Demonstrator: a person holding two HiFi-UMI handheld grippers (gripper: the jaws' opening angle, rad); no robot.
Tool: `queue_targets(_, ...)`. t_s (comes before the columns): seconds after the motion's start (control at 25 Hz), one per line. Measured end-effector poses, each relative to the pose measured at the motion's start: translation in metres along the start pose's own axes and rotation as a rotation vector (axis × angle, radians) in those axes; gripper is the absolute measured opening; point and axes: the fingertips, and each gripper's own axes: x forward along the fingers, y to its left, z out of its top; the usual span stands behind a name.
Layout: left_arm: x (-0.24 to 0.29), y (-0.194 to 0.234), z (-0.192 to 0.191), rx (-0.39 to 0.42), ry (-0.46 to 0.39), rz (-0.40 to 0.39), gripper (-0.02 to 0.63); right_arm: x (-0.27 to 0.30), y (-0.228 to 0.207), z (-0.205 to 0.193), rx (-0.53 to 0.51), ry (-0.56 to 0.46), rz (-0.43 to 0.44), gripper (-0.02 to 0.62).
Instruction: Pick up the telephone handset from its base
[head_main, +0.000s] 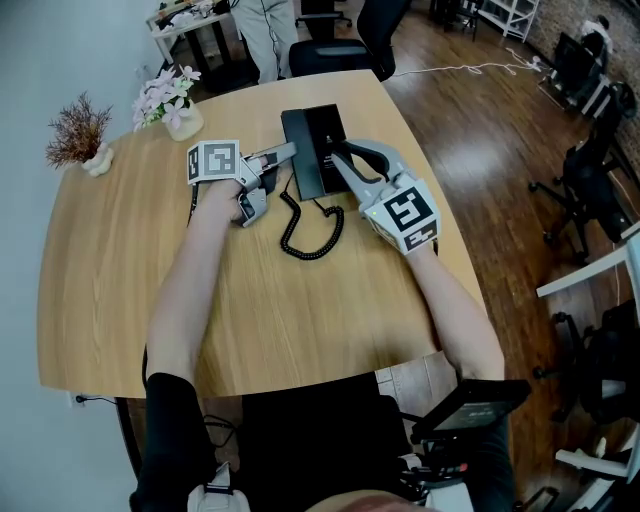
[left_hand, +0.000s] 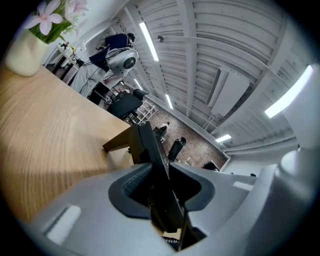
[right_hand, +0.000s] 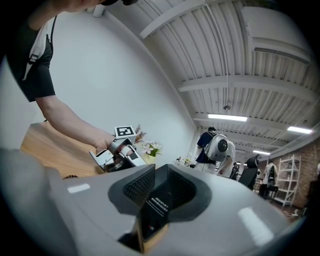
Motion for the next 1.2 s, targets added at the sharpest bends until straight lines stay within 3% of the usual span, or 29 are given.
queue_targets(0.16, 0.002, 0.002, 0.001, 0.016, 0.008, 0.012, 0.112, 0.001, 0.001, -0.002, 0.000, 0.006, 0.008, 0.069)
queue_targets(0.4, 0.013, 0.005, -0.002, 0.068, 0.054, 0.089, 0.124, 0.002, 0.002, -0.005, 0.000, 0.020, 0.008, 0.066)
queue_targets(0.64, 0.009, -0.009, 0.005, -0.087, -0.096, -0.093, 0.086, -0.001, 0.001, -0.007, 0.022, 0.021, 0.012, 0.063)
queue_targets(0.88, -0.004, -0.024, 0.014, -0.190, -0.229, -0.228, 0.080, -0.004, 0.001, -0.005, 0.047, 0.011, 0.022, 0.060)
queue_targets(1.2, -0.036, -0.089, 0.032, -0.107, -0.313, -0.397, 0.078, -0.004, 0.002, 0.003, 0.106, -0.029, 0.039, 0.060)
